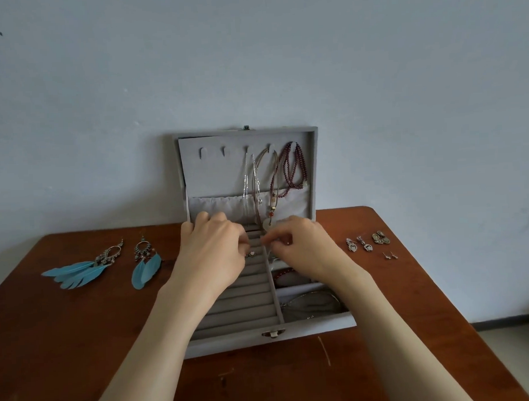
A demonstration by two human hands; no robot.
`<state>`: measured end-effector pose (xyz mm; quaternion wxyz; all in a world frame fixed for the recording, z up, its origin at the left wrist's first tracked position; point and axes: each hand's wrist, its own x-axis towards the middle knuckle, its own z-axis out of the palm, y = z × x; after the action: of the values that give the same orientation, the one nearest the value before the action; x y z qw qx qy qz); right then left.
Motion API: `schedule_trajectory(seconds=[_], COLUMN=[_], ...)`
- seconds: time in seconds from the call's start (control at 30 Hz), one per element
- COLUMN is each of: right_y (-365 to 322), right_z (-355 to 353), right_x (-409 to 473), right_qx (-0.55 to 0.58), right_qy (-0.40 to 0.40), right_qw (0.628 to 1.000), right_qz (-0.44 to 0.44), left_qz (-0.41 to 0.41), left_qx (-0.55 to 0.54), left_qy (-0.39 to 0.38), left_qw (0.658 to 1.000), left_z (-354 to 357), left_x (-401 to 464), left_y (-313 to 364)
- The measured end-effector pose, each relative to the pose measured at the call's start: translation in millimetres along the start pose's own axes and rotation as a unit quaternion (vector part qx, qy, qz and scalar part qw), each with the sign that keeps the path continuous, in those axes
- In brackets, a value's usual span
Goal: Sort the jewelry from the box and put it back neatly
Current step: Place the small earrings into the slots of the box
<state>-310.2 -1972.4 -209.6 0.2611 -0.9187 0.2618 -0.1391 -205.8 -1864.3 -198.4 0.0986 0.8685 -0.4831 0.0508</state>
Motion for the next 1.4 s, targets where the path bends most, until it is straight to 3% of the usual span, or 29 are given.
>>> schedule_trajectory(seconds=[0.23, 0.37, 0.47, 0.8, 1.33, 1.4], right_y=[70.9, 115.1, 129.6, 131.5, 137.6, 135.5], right_z=[-39.4, -48.7, -49.3, -41.0, -42.7, -43.7], right_x=[-52.8, -73.9, -76.4, -70.1, -70.5, -71.0], right_qx=[0.004, 0.021, 0.040, 0.034, 0.065, 0.072], right_qy=[0.095, 0.192, 0.220, 0.195, 0.273, 0.290], right_qw=[0.991, 0.960, 0.945, 0.955, 0.928, 0.925], right_qz=[0.090, 0.200, 0.239, 0.223, 0.245, 0.234], left_qz=[0.102, 0.135, 0.139, 0.112, 0.152, 0.139], left_qx=[-0.119, -0.173, -0.198, -0.099, -0.098, -0.135], left_qy=[0.005, -0.018, -0.024, -0.007, 0.041, 0.039], left_qw=[0.988, 0.976, 0.970, 0.989, 0.983, 0.980], left_z=[2.9, 14.3, 21.9, 63.0, 70.6, 66.1], left_x=[-17.1, -27.1, -21.5, 22.4, 31.3, 27.0], left_y=[47.2, 74.3, 98.6, 162.4, 180.4, 175.4])
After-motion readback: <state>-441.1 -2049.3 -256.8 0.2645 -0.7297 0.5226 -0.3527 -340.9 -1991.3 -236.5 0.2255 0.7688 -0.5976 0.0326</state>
